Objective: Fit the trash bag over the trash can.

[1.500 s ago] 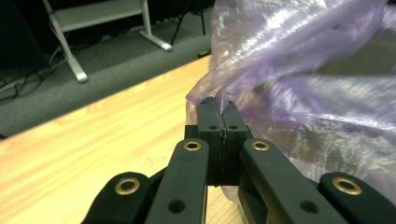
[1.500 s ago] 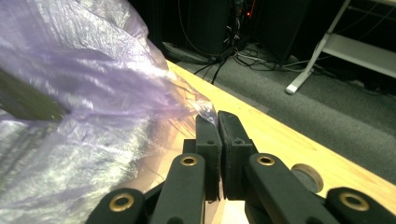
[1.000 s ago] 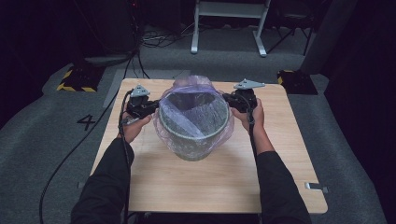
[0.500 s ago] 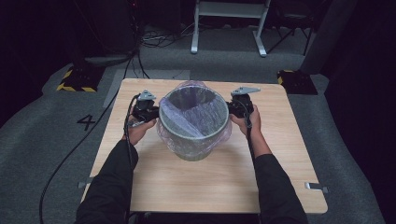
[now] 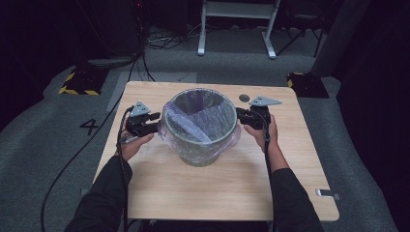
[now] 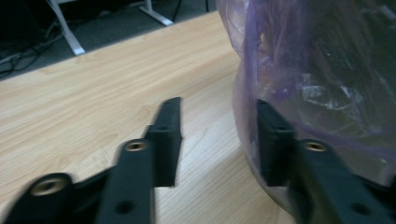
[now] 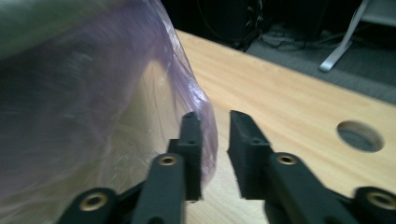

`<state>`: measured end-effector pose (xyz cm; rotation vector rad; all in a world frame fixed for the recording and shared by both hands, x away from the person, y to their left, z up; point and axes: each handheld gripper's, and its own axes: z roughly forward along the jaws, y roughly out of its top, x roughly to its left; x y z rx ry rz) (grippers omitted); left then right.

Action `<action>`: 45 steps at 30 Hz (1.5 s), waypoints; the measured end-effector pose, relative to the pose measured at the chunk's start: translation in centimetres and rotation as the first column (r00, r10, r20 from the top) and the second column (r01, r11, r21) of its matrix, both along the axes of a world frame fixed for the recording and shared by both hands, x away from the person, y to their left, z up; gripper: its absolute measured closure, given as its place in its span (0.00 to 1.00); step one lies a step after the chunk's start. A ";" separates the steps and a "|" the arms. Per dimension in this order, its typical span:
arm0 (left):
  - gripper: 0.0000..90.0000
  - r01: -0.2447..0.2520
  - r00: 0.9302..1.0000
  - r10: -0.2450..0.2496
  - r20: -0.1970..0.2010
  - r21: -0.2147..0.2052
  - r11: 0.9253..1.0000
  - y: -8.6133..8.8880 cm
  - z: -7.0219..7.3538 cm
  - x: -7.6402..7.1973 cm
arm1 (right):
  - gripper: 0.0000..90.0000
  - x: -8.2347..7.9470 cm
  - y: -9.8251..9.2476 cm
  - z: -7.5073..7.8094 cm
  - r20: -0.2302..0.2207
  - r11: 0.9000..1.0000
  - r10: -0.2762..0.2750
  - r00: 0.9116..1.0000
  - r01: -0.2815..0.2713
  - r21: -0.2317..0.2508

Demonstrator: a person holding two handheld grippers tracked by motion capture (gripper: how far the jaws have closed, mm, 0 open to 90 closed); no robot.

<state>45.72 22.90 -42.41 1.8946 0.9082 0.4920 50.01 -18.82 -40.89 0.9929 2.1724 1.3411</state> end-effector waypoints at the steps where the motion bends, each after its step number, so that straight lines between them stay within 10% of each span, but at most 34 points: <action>1: 0.59 0.008 1.000 -0.008 0.010 -0.012 1.000 0.2 0.2 -0.4 | 0.77 -0.2 -0.2 0.2 0.008 1.000 -0.009 1.000 0.009 -0.006; 7: 0.41 0.010 0.997 -0.009 0.079 -0.020 1.000 1.8 1.6 -2.6 | 0.56 -1.3 -1.3 1.4 0.027 0.999 -0.003 1.000 0.004 -0.038; 17: 0.24 0.157 0.982 -0.157 0.102 0.011 0.988 1.0 2.5 -6.0 | 0.41 -4.2 -3.2 2.9 0.097 0.995 0.050 0.994 -0.041 -0.091; 27: 0.24 0.250 0.960 -0.254 0.117 0.054 0.967 -1.7 2.5 -7.9 | 0.31 -8.4 -2.6 3.4 0.151 0.969 0.224 0.963 -0.204 -0.139; 32: 0.48 0.260 0.957 -0.269 0.109 0.092 0.961 -2.6 2.3 -7.5 | 0.30 -9.4 -0.9 2.4 0.138 0.945 0.287 0.948 -0.257 -0.204; 38: 0.83 0.282 0.950 -0.294 0.105 0.114 0.953 -2.9 1.9 -6.9 | 0.67 -9.3 0.5 1.3 0.120 0.927 0.325 0.938 -0.290 -0.239; 45: 1.00 0.289 0.948 -0.302 0.104 0.123 0.949 -2.7 1.3 -6.9 | 1.00 -8.9 0.4 0.2 0.109 0.936 0.316 0.943 -0.290 -0.200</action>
